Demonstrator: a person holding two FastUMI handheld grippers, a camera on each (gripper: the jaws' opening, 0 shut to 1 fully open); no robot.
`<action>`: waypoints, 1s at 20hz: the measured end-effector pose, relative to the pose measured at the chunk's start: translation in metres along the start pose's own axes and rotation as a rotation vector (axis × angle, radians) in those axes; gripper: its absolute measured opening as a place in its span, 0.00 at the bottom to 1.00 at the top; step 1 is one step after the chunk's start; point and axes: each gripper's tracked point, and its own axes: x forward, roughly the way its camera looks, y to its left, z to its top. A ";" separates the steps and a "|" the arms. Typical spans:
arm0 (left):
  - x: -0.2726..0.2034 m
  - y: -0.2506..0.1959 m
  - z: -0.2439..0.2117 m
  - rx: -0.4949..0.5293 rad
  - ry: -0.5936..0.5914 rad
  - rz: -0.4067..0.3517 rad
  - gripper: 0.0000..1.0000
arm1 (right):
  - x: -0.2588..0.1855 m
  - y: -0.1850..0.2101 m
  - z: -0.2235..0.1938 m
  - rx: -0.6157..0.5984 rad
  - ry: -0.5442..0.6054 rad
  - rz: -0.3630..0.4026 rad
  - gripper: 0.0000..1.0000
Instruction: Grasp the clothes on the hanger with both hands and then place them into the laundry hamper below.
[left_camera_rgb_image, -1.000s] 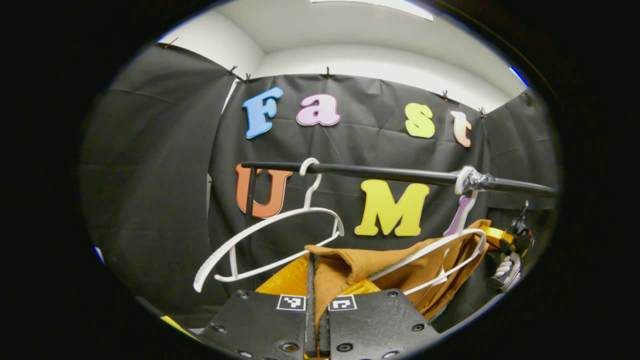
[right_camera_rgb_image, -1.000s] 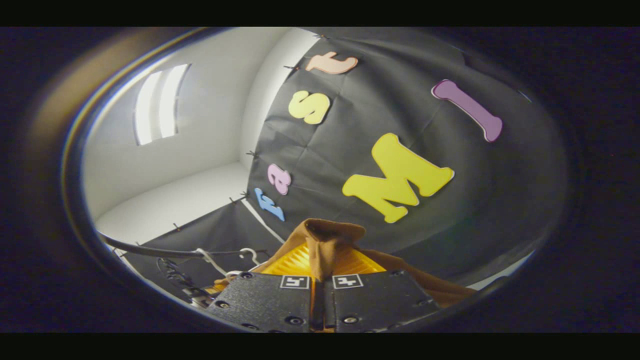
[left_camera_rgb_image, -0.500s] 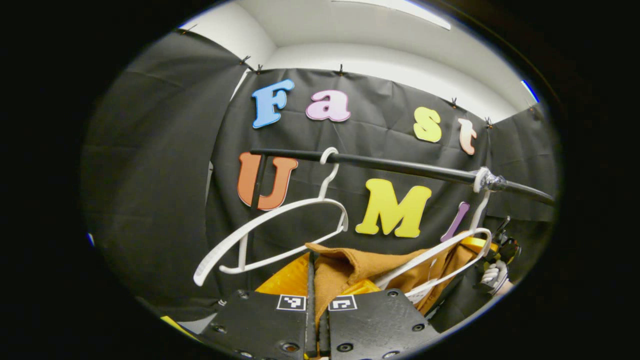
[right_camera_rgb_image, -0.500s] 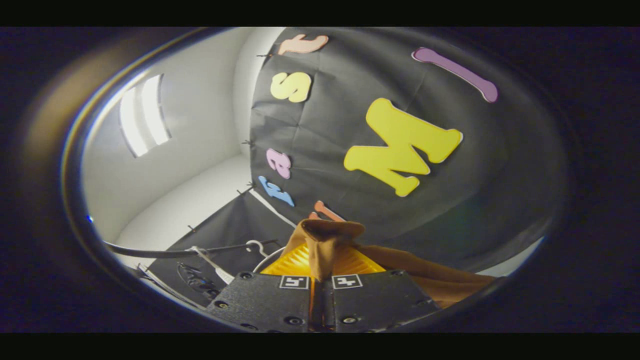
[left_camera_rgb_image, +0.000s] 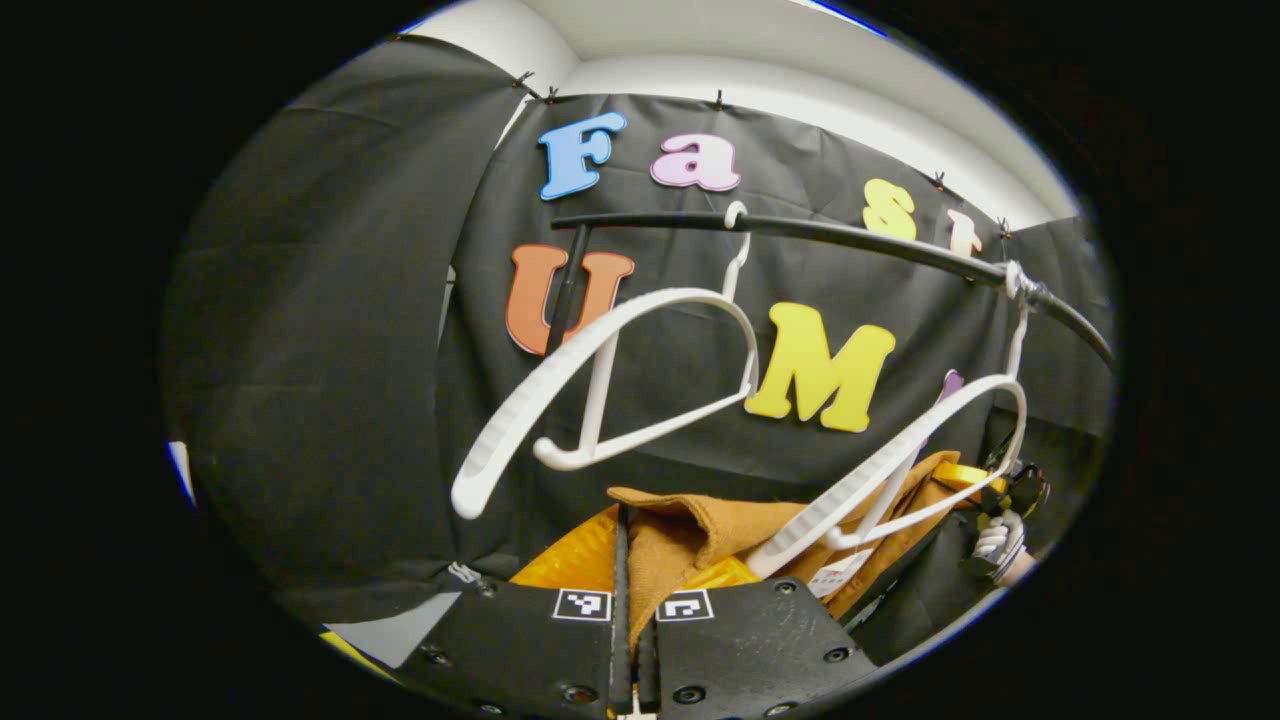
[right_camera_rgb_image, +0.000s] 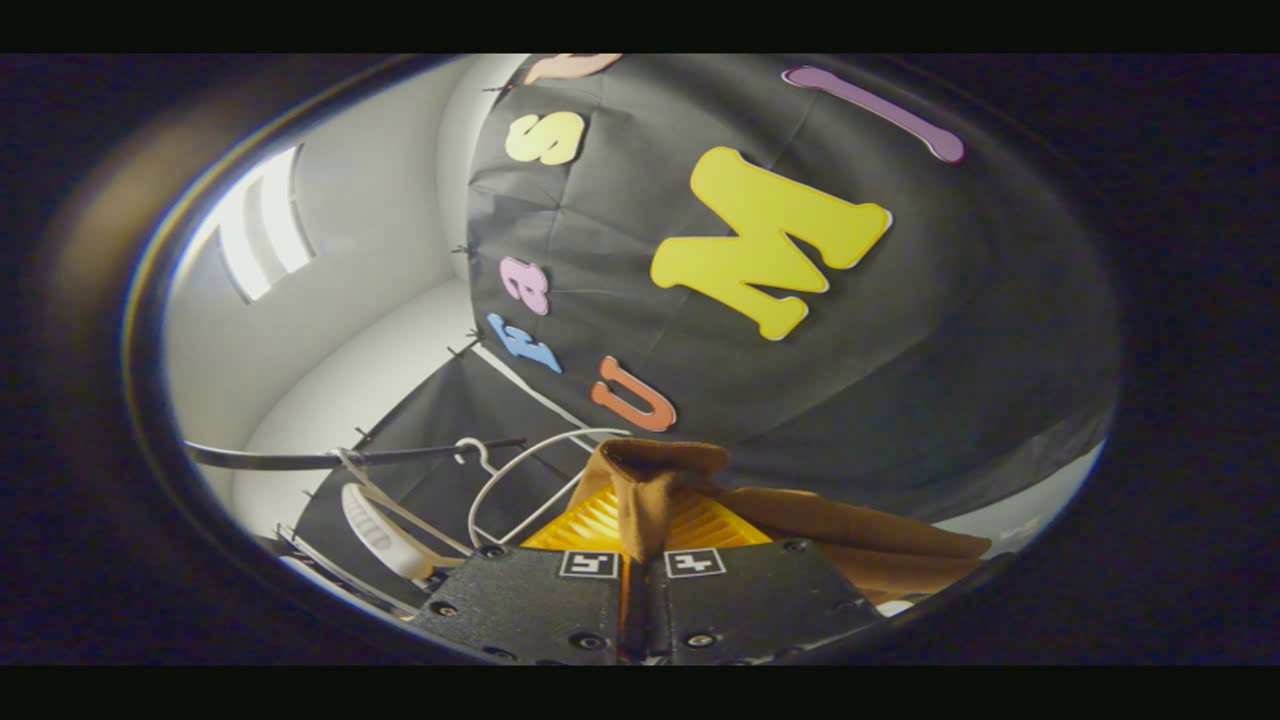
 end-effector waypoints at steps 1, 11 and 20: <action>-0.004 0.001 -0.009 0.010 0.014 0.014 0.07 | -0.002 -0.008 -0.010 0.011 0.010 -0.019 0.04; -0.048 -0.009 -0.053 0.057 0.089 0.005 0.07 | -0.042 0.024 -0.087 0.014 0.006 -0.092 0.04; -0.093 -0.082 -0.015 0.085 0.005 -0.205 0.07 | -0.055 0.156 -0.177 -0.132 0.032 -0.037 0.03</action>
